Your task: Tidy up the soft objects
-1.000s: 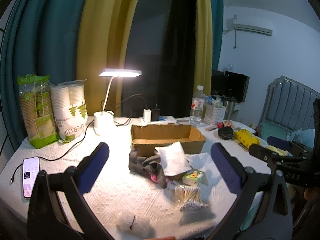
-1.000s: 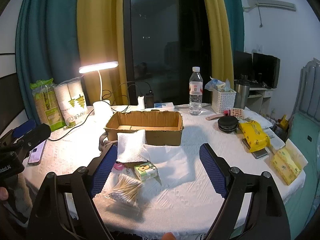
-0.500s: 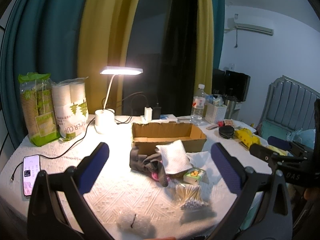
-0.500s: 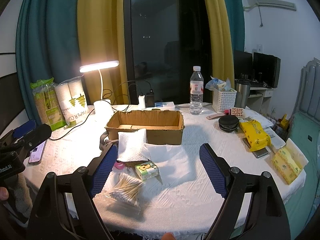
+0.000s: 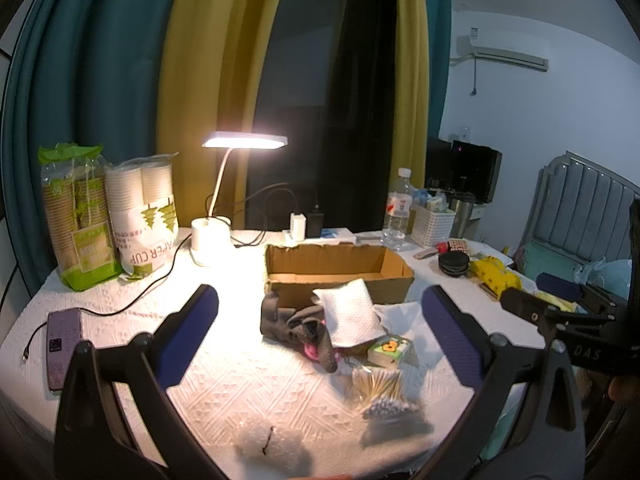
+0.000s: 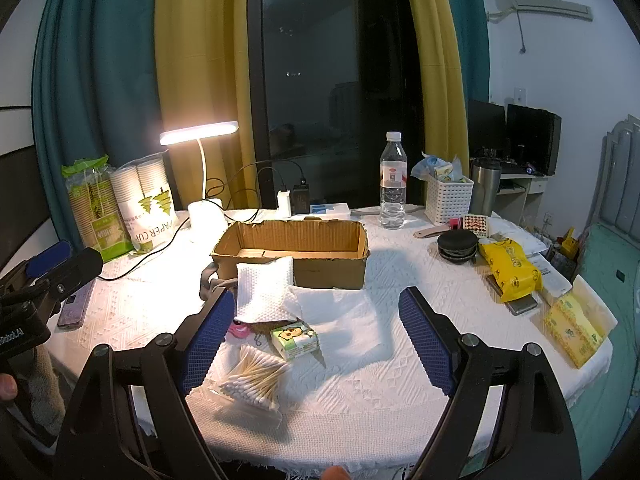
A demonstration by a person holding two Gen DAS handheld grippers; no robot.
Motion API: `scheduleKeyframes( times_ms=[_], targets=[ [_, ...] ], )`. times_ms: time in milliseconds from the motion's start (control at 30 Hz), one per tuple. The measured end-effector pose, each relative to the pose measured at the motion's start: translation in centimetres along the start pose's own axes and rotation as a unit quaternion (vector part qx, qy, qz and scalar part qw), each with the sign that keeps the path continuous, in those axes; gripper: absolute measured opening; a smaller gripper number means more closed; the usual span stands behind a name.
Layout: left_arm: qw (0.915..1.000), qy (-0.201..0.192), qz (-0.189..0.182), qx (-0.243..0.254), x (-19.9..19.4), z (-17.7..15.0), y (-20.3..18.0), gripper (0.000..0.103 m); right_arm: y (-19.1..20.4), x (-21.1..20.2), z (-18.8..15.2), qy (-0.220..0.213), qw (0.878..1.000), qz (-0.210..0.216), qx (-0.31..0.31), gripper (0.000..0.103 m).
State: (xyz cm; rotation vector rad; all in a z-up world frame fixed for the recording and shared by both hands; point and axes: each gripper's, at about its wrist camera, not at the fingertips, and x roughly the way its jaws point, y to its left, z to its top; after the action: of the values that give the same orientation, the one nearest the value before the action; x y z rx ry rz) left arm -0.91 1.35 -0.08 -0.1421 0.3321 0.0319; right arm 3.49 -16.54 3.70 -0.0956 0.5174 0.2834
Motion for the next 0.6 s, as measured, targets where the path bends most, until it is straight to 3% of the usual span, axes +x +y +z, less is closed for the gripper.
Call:
scheduleKeyframes(
  times_ms=[600],
  targets=[
    [1.0, 0.0, 0.0, 0.0, 0.01, 0.06, 0.04, 0.102, -0.07, -0.07, 0.13, 0.001, 1.0, 0.001, 0.001, 0.087]
  ],
)
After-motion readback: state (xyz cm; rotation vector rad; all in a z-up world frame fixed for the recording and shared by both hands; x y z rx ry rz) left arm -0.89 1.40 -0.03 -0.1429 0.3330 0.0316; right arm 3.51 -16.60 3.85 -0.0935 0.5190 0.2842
